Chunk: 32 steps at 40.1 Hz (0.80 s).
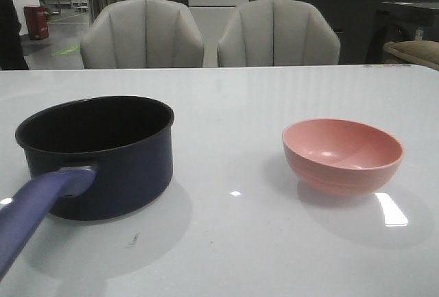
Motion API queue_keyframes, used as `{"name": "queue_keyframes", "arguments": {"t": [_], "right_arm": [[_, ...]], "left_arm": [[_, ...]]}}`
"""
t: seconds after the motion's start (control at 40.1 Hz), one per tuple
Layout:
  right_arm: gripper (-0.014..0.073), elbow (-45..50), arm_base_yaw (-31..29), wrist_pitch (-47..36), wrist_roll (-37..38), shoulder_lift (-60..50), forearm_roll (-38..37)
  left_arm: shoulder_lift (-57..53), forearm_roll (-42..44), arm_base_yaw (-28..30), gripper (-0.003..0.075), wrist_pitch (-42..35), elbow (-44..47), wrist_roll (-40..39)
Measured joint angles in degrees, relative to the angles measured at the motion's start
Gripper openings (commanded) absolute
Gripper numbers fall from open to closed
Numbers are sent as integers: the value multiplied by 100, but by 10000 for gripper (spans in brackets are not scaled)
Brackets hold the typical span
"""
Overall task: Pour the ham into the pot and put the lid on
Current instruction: 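Release the pink bowl and raise the right gripper away, then grasp the purple knob of the set-aside glass lid with the left gripper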
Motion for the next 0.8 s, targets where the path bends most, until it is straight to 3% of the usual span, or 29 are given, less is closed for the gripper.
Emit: {"name": "queue_keyframes", "arguments": {"t": [0.1,0.174,0.448,0.673,0.797], "right_arm": [[117,15,0,0,0,0,0],[158,19,0,0,0,0,9],[161,19,0,0,0,0,9],[161,19,0,0,0,0,9],[161,19,0,0,0,0,9]], "left_arm": [[0,0,0,563,0,0,0],[0,0,0,563,0,0,0],[0,-22,0,571,10,0,0],[123,-22,0,661,174,-199,-31],[544,151,0,660,351,-513,-470]]}}
